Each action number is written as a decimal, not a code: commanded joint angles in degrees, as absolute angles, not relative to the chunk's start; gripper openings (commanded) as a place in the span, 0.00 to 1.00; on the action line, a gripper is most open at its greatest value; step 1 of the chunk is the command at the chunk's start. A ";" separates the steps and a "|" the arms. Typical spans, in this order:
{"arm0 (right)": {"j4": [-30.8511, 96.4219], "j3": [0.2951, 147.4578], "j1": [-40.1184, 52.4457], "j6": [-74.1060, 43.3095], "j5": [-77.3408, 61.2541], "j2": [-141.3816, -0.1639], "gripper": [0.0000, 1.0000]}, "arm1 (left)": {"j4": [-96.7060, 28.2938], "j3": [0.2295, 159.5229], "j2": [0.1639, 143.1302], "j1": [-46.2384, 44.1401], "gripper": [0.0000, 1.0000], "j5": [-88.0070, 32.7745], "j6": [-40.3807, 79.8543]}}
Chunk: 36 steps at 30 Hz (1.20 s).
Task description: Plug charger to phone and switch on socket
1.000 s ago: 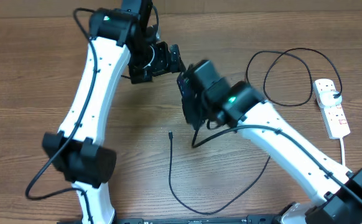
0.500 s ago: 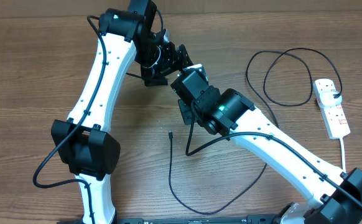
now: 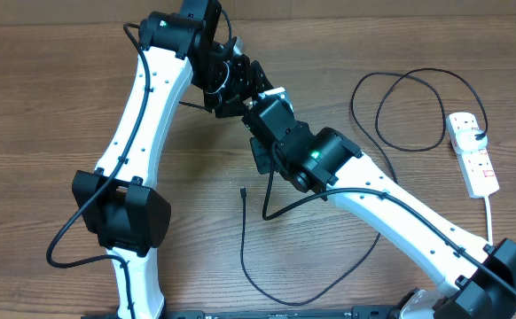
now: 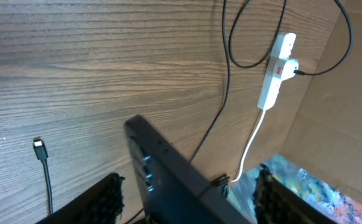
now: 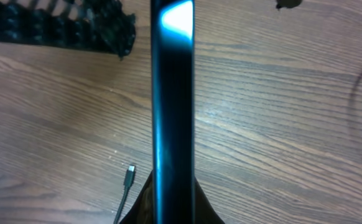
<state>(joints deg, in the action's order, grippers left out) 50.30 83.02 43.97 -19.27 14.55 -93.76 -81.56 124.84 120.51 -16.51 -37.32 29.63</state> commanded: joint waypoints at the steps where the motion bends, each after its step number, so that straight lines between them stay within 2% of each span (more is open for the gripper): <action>1: 46.26 84.71 43.77 -17.41 14.26 -93.23 0.04 | -82.89 124.70 120.25 -20.08 0.54 -39.77 26.83; 3: 45.52 84.71 43.79 -15.27 12.71 -93.23 0.04 | -82.74 124.70 120.25 -20.21 0.44 -40.16 26.85; 10: 43.97 84.71 43.77 -12.51 9.74 -93.23 0.04 | -82.54 124.70 120.25 -21.41 0.23 -39.59 26.81; 19: 43.13 84.71 43.77 -11.20 9.80 -93.23 0.04 | -81.95 124.70 120.27 -21.41 0.13 -38.98 26.83; 25: 41.45 84.71 43.77 -0.80 9.78 -93.23 0.04 | -79.11 124.70 120.27 -21.41 0.20 -38.54 26.85; 29: 40.71 84.71 43.77 7.01 9.82 -93.25 0.04 | -77.41 124.70 120.27 -21.47 0.35 -38.59 27.33; 32: 40.32 84.71 43.77 10.94 9.80 -93.25 0.04 | -76.71 124.70 120.27 -21.50 0.54 -38.54 27.49; 34: 40.12 84.71 43.77 12.12 9.74 -93.25 0.04 | -76.36 124.70 120.27 -21.50 0.58 -38.54 27.51; 36: 40.14 84.71 43.77 12.10 9.76 -93.25 0.04 | -76.01 124.70 120.27 -21.50 0.57 -38.54 27.57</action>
